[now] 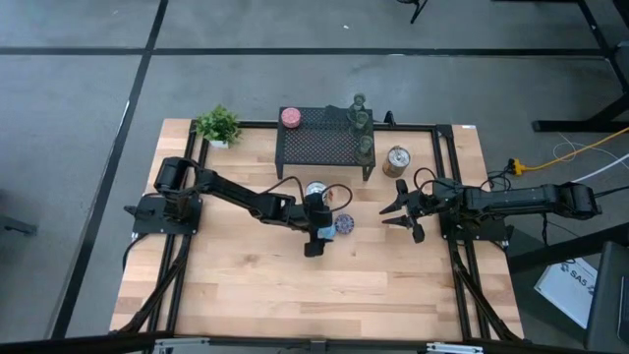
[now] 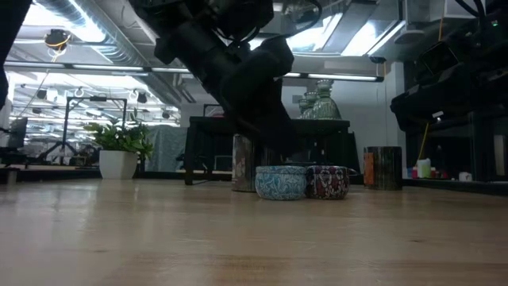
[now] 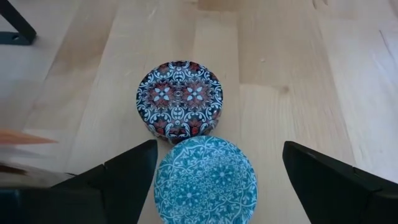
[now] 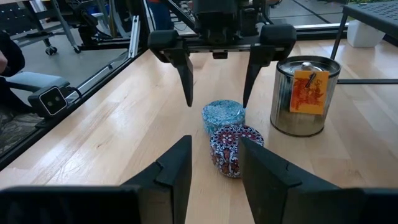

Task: Pick & Place candle stick holders
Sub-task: Put the blue scented candle on the shelf

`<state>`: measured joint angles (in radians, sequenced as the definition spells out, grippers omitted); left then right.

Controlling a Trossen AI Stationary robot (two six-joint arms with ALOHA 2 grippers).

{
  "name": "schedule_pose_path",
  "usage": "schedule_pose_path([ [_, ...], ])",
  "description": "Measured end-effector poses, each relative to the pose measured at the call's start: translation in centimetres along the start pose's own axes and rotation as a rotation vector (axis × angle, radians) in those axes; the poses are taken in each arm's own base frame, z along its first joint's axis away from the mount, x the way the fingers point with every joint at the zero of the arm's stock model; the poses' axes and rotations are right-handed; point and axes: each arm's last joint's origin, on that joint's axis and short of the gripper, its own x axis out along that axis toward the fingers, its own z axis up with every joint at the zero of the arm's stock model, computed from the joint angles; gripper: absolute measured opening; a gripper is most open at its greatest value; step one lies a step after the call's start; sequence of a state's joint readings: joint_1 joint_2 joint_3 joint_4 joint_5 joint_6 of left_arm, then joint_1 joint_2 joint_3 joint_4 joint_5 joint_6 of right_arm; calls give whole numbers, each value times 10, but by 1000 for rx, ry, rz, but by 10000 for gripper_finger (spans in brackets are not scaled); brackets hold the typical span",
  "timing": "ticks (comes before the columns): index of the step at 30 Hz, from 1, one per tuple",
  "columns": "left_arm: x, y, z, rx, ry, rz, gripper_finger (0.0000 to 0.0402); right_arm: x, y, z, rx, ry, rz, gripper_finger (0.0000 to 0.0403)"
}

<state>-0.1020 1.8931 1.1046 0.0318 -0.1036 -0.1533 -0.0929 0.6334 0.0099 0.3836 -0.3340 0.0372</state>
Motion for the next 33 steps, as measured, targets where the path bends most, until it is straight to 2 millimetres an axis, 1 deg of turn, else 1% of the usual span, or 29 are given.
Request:
schedule_pose_path([
  [8, 0, 0, -2, -13, 14, 13, 380, 0, 0, 0, 0, 0, 0, 132],
  [15, 0, 0, -6, -20, 36, 85, 381, 0, 0, 0, 0, 0, 0, 132],
  [18, 0, -2, -9, -31, 58, 77, 380, 0, 0, 0, 0, 0, 0, 132],
  [26, 17, -1, -23, -23, 101, 107, 380, 0, 0, 0, 0, 0, 0, 132],
  [33, 25, -1, -28, -24, 110, 108, 381, 0, 0, 0, 0, 0, 0, 132],
])
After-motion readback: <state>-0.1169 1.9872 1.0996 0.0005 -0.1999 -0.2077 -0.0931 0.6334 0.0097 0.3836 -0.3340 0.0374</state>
